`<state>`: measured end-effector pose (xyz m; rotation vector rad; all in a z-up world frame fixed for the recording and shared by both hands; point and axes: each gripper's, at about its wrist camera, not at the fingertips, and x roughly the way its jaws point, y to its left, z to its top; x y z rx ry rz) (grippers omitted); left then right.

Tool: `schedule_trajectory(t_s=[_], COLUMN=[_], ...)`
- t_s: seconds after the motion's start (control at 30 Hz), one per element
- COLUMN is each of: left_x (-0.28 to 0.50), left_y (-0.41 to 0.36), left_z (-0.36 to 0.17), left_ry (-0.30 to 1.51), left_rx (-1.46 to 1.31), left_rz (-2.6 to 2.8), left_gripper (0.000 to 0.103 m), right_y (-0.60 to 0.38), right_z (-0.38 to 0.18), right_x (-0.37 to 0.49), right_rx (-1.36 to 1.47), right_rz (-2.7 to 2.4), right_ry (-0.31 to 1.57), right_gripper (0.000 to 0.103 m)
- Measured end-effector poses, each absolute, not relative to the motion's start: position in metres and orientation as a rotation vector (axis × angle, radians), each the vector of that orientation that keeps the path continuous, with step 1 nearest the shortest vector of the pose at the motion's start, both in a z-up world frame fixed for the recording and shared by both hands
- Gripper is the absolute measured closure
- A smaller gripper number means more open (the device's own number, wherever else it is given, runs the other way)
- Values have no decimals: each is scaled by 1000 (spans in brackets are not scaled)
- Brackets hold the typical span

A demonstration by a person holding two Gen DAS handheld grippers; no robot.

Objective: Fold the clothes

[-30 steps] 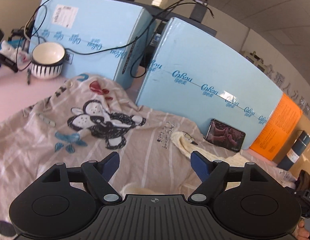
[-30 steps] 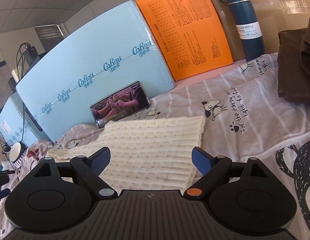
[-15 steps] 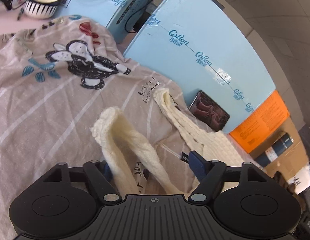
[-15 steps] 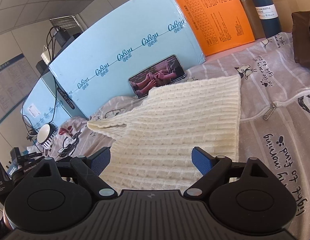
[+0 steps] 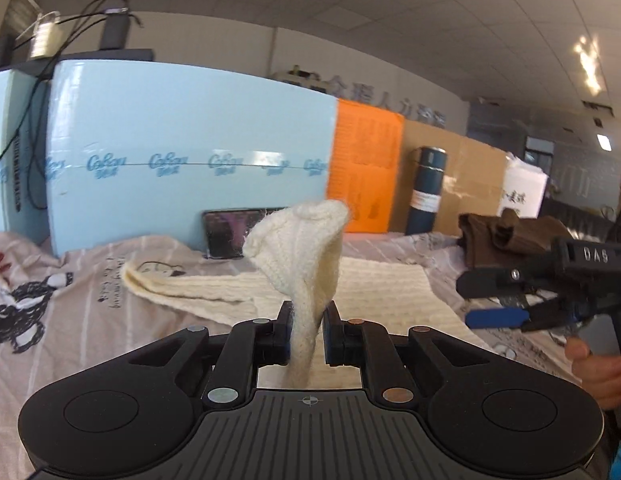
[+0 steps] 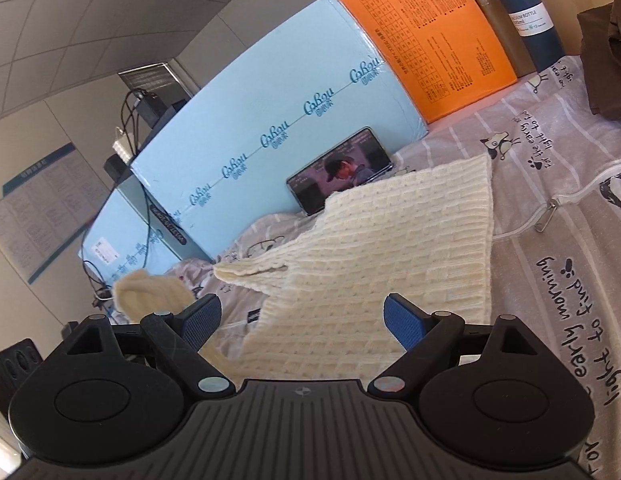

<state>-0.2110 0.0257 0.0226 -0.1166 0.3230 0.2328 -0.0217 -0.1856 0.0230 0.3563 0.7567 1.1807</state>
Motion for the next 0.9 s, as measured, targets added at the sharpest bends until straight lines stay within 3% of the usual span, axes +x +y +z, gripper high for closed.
schedule_trajectory(t_s=[0.17,0.27,0.3,0.33,0.4,0.43,0.67,0.77,0.9], left_x=[-199,-194,-192,-194,-204,-210,-244,-254,-253], left_y=[-4,-12,-15,-16,-18,-18,-2,10,22], left_z=[13,7,5,6,8,10,22,25,22], left_ry=[408,454,470,462,426,401,338,326,368], left_rx=[53,113,133,139,150,160,139,92,66], left_rz=[116,106,103,107,111,101,104,164,285], left_gripper=[88,79,65,41,14,10,7,6,4], right_y=[-184,-182,-182,-182,-186,-188,-191,-186,-171], right_z=[29,29,28,28,27,26,24,22,12], right_x=[-34,-38,-39,-39,-38,-37,-40,-46,-59], right_rx=[363,358,357,355,358,363,296,224,72], right_rz=[1292,1315,1305,1295,1277,1270,1284,1303,1311], right_ry=[752,762,763,765,763,760,743,742,758], right_gripper=[15,15,15,15,15,15,15,22,62])
